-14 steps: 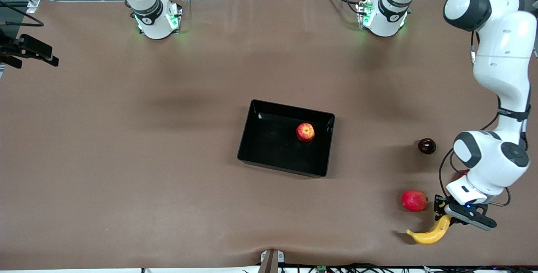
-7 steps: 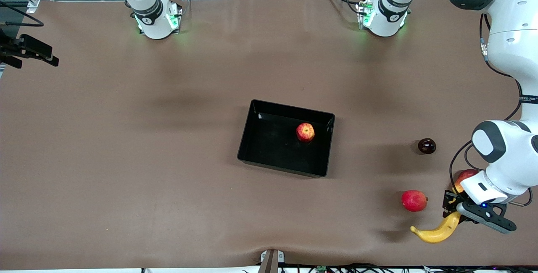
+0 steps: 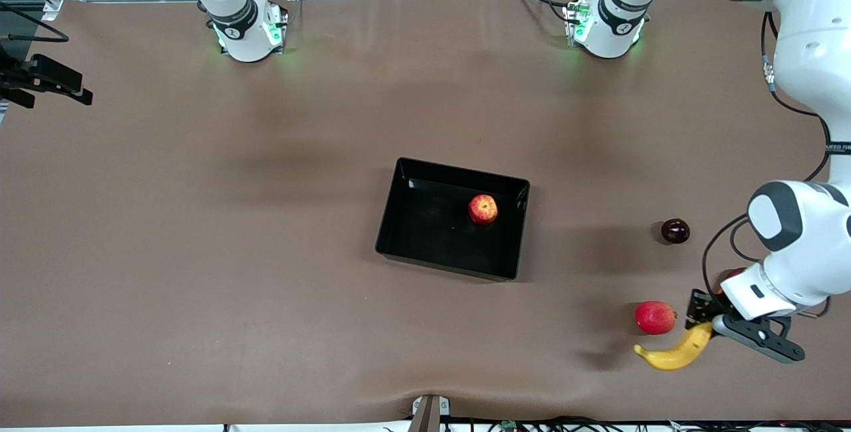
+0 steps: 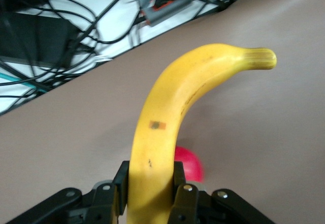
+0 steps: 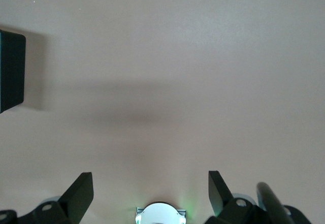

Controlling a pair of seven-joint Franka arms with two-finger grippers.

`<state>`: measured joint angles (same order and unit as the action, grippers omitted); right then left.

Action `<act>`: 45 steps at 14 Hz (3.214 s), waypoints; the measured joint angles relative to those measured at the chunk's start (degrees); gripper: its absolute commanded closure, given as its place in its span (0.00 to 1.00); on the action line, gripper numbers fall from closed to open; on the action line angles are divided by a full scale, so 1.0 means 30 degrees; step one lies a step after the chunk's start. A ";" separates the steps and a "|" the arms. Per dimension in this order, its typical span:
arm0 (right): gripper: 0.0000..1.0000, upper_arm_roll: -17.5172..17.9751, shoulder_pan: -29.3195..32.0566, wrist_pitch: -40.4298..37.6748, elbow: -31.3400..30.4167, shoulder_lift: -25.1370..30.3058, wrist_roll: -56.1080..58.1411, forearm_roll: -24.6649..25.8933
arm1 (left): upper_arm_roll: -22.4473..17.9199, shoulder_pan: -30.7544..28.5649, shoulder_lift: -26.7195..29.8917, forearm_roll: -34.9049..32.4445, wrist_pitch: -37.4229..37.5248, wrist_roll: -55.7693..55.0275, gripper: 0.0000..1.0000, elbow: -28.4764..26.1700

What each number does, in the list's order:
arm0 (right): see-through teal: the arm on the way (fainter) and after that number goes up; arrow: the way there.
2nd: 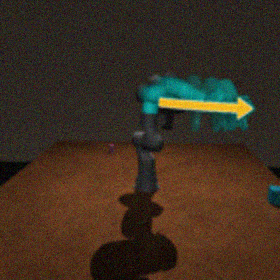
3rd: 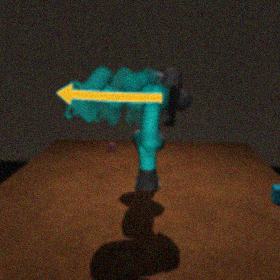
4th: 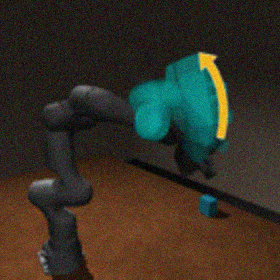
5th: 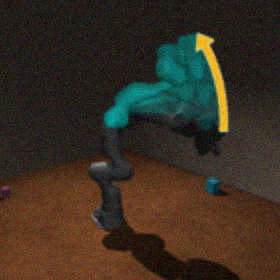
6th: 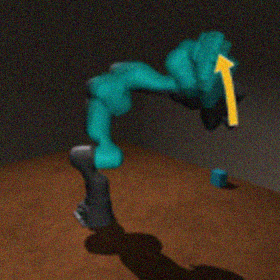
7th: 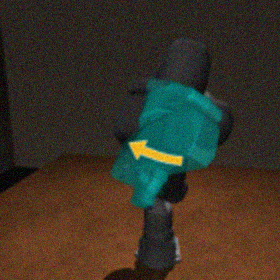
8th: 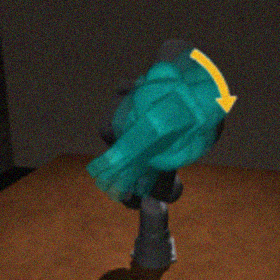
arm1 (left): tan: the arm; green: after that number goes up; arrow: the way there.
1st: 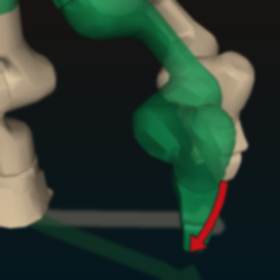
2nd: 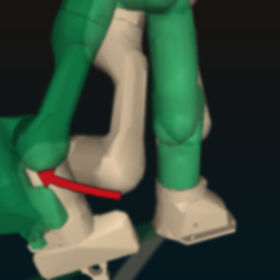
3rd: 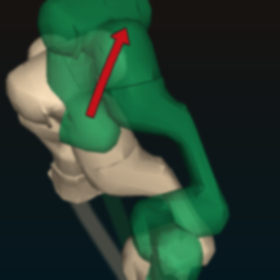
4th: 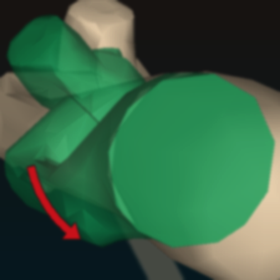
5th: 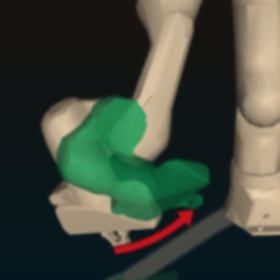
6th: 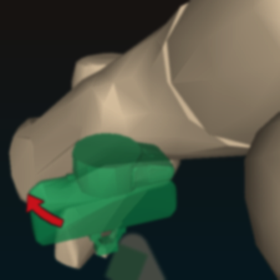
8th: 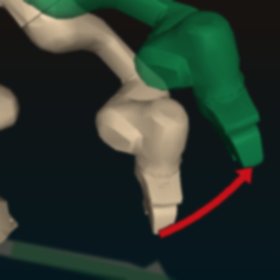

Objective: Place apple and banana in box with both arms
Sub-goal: 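Lift the banana off the table with the left gripper, then carry the banana over the black box with the left gripper, then lower the banana into the box beside the apple and open the left gripper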

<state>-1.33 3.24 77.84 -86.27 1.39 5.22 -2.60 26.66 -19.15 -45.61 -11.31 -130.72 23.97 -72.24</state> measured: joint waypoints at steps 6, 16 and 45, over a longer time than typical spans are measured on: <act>0.00 -0.0020 0.0013 -0.0114 -0.0007 0.0000 -0.0001 0.0000 | 0.1167 0.2485 0.3921 -0.0008 0.0473 -0.7035 1.00 -0.5068; 0.00 -0.0055 0.0029 -0.0139 -0.0016 0.0001 -0.0001 0.0000 | 0.1105 0.9976 0.4974 -0.1547 0.0467 -2.0364 1.00 -0.7149; 0.00 -0.0068 0.0032 -0.0210 -0.0053 0.0001 -0.0004 0.0000 | 0.0694 1.1269 0.2792 -0.7667 0.0182 -3.0762 0.00 -0.5971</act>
<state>-1.54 3.33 77.21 -86.43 1.39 5.21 -2.60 28.74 14.66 -37.23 -34.31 -130.17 -68.32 -90.15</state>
